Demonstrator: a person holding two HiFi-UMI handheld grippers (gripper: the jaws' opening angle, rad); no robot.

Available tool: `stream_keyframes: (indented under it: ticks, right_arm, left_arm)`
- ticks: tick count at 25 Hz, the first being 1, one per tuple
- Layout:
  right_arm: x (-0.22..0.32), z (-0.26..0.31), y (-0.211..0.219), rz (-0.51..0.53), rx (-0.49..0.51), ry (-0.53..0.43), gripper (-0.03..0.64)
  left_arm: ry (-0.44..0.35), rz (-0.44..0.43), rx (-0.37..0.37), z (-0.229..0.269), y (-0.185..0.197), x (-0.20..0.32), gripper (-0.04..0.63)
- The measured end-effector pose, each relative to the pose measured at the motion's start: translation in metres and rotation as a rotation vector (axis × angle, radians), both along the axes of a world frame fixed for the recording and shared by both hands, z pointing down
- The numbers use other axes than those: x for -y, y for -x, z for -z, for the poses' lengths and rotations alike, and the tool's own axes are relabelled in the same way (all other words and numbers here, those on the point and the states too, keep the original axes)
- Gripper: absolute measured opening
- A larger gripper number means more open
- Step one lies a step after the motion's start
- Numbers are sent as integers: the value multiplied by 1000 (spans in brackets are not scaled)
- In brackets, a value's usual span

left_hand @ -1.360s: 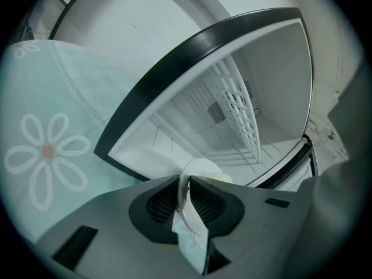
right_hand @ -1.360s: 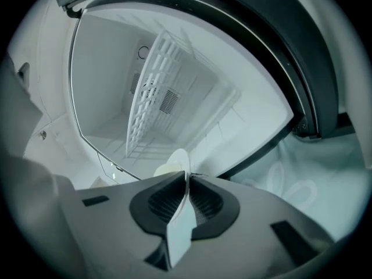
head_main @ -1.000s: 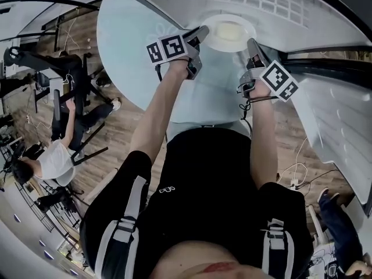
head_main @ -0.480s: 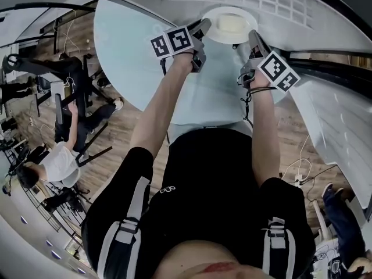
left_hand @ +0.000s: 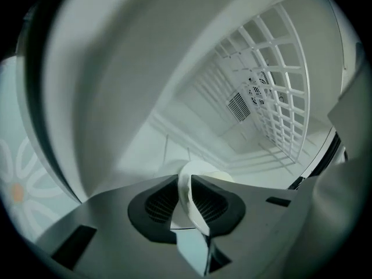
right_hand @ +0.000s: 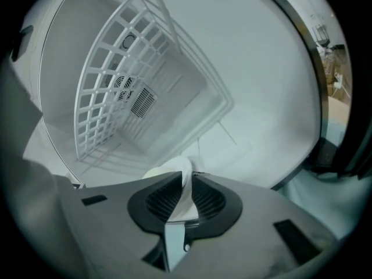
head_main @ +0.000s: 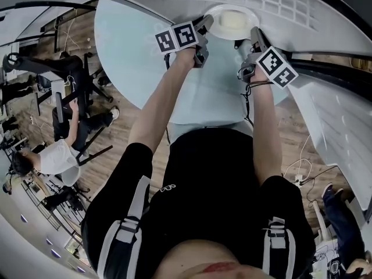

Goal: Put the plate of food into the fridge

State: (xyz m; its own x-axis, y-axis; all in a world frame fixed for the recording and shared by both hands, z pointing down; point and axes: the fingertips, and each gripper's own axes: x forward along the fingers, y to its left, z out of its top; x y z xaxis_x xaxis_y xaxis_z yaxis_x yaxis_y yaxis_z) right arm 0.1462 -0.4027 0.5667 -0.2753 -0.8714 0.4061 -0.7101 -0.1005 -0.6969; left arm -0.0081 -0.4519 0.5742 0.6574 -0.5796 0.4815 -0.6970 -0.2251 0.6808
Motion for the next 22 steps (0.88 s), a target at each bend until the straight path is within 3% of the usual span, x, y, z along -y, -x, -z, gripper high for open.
stream_keyframes:
  ticks: [5, 14, 17, 22]
  right_arm:
    - [2, 4, -5, 20, -135, -12, 48]
    - [-29, 15, -4, 65, -184, -49, 17]
    - [-41, 27, 2, 91, -202, -86, 16]
    - [-46, 64, 12, 135, -259, -195, 5]
  left_arm:
    - [-25, -20, 73, 0, 4, -3, 83]
    - [-140, -41, 304, 10, 18, -18, 173]
    - [-188, -8, 274, 33, 27, -24, 152]
    - [-332, 22, 191, 91, 23, -40, 77]
